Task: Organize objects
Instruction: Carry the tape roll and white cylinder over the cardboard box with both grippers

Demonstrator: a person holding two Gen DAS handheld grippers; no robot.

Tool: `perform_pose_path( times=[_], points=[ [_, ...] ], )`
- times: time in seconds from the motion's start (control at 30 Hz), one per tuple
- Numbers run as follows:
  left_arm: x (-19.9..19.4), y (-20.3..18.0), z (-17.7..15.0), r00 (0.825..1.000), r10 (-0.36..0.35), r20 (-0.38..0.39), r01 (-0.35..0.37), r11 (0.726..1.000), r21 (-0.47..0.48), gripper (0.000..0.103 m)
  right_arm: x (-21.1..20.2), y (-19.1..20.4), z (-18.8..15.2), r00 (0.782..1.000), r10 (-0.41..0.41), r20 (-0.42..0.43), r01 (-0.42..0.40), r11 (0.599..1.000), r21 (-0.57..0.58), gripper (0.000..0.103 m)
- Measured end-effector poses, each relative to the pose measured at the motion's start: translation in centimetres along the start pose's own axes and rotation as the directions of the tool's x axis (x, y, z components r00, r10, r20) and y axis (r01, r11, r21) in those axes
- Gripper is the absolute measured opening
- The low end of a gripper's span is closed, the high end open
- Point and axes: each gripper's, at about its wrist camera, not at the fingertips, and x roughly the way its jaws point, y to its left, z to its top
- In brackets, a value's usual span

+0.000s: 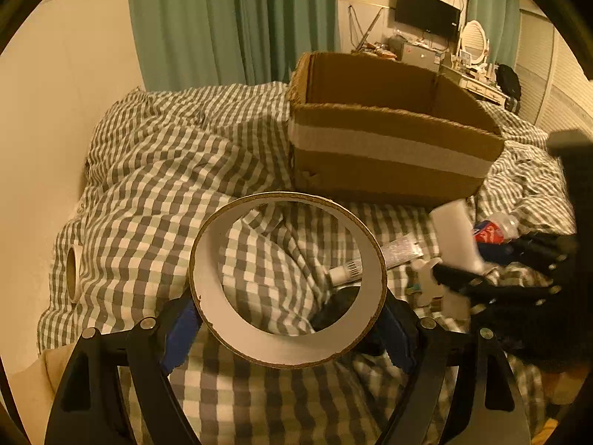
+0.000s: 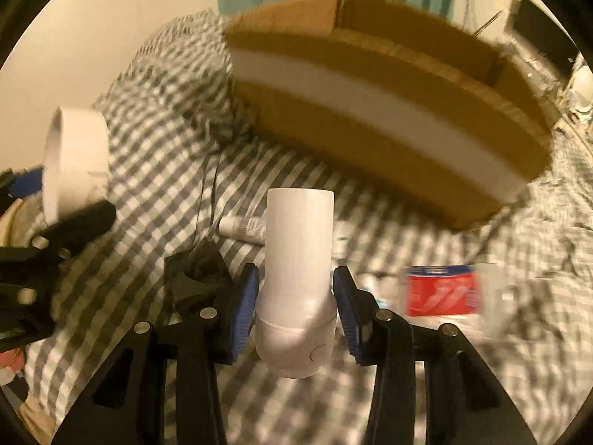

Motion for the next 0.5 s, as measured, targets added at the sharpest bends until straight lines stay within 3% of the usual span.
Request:
perform_pose_path(
  times=[0.23,0.5],
  points=[
    [-3.7,-2.0,3.3,0.995,-0.051,0.081,0.048,0.998,0.033,0.085,-8.2,-1.9,2.1,0.987,-0.076,0.142,0.077,0.997,-0.001,0.041],
    [-5.7,-3.5,11.6,0.979,-0.089,0.183,0.080,0.995,0.055,0.085,-13.5,-4.2,7.3,0.952,-0.148,0.268,0.152,0.988,0.005,0.041]
  ],
)
